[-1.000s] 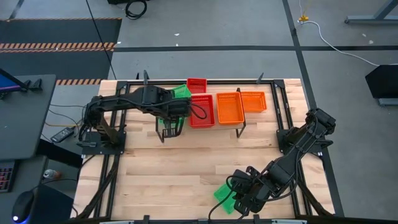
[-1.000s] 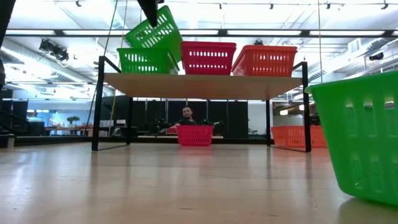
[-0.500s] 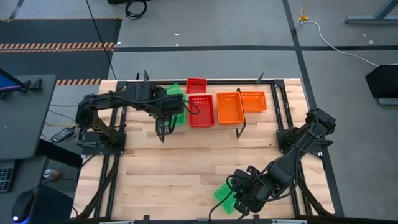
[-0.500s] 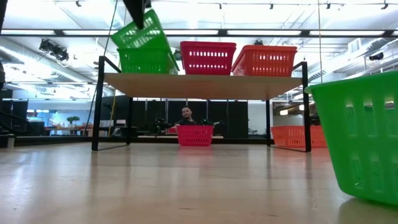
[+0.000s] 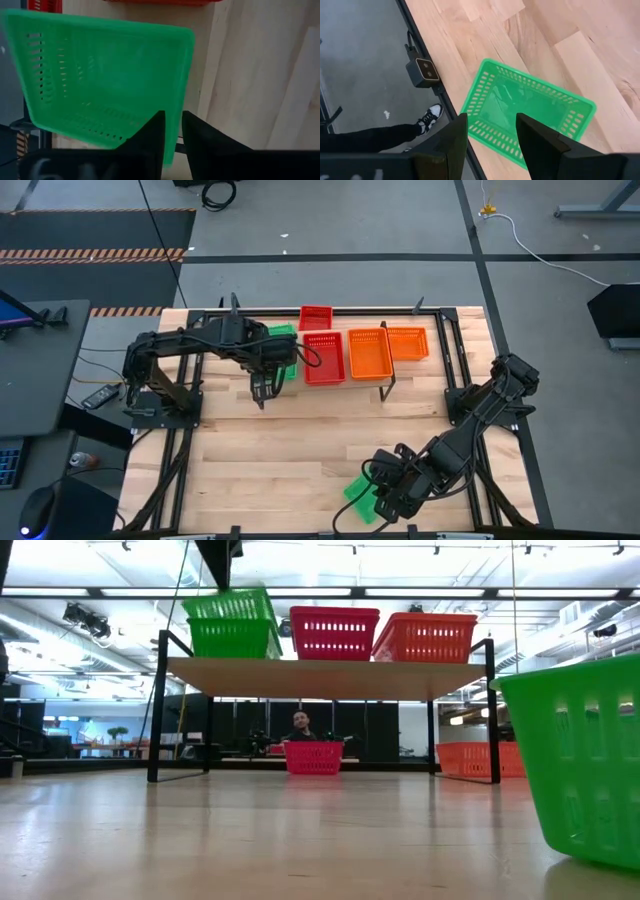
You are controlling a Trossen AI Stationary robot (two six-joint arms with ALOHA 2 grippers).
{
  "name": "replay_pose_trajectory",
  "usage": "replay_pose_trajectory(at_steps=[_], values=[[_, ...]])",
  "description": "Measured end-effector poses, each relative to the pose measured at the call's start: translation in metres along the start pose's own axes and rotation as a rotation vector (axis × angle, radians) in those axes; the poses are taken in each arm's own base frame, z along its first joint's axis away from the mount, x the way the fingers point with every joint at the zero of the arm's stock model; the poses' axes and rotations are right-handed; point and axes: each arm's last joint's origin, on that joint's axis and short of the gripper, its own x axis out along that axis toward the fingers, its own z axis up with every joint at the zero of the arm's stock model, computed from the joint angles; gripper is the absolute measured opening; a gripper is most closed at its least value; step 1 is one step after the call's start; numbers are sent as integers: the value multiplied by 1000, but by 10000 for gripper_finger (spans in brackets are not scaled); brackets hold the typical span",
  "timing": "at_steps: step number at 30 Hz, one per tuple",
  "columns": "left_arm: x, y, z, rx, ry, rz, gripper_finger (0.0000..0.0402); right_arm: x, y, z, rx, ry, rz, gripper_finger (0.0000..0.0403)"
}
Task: Stack baskets on shelf by color
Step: Stack the left green bin on top of the other green bin on the shelf, then stack the orange bin on top of the other stacked orange bin on the shelf
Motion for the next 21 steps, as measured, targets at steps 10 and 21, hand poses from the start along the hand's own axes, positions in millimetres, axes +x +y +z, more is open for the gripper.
replay_pose_trajectory(at_steps=[10,21], values=[[-2,-2,0,-69,-5,-3,97,-56,-19,22,86,-194,63,174],[-71,8,8,-141,-392,-66,79,-144,-127,62,244,-393,-254,174]])
